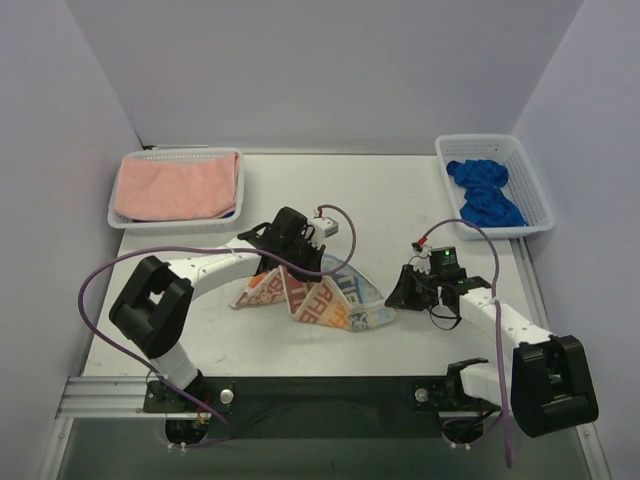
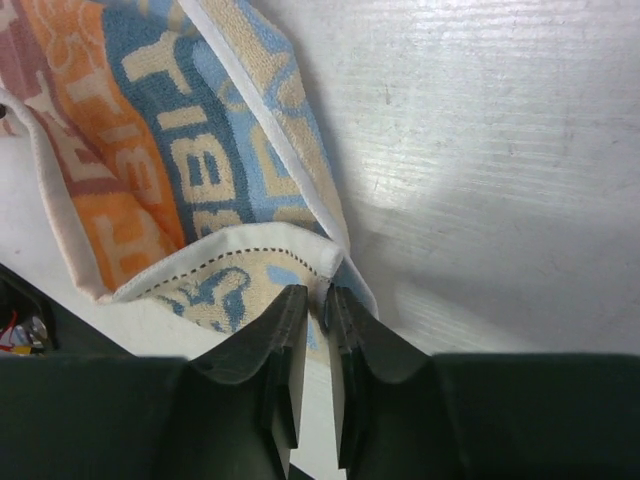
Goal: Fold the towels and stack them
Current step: Flatten out the crumpled towel
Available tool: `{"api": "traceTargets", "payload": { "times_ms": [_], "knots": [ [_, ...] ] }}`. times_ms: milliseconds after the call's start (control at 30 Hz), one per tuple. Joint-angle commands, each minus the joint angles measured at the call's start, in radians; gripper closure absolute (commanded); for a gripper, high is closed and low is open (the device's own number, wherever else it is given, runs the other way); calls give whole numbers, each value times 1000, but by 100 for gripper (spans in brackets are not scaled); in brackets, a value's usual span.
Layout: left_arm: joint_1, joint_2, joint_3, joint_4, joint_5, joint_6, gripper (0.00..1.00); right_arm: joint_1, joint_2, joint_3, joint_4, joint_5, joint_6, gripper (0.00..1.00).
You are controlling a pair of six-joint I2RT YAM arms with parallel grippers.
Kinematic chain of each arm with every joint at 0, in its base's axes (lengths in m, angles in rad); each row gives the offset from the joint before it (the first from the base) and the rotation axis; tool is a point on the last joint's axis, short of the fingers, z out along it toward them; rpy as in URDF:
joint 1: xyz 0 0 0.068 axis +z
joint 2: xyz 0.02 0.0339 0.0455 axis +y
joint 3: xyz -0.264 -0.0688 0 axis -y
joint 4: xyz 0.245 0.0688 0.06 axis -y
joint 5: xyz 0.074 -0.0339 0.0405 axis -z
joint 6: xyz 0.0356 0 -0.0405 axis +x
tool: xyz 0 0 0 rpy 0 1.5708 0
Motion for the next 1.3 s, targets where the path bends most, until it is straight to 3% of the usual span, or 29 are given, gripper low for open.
{"api": "traceTargets", "payload": {
  "times_ms": [0, 133, 433, 600, 700, 933, 1267],
  "knots": [
    [24, -43, -6, 6, -41, -46, 100, -6, -28, 0, 29, -52, -10, 85],
    [37, -37, -9, -6, -55, -78, 100, -4, -7, -6, 60, -73, 2, 85],
    [35, -54, -61, 0, -78, -138, 100, -1, 139, -6, 167, -142, 53, 71],
    [35, -76, -97, 16, -89, -152, 100, -1, 170, -7, 184, -145, 50, 71],
    [37, -88, -101, 14, -99, -152, 100, -1, 168, -1, 184, -138, 47, 75],
    [43, -180, -90, 22, -147, -137, 100, -1, 32, 57, 125, -87, 31, 100],
    [87, -382, -29, 95, -182, -114, 100, 0, -91, 311, 16, -20, -38, 100]
  ]
}}
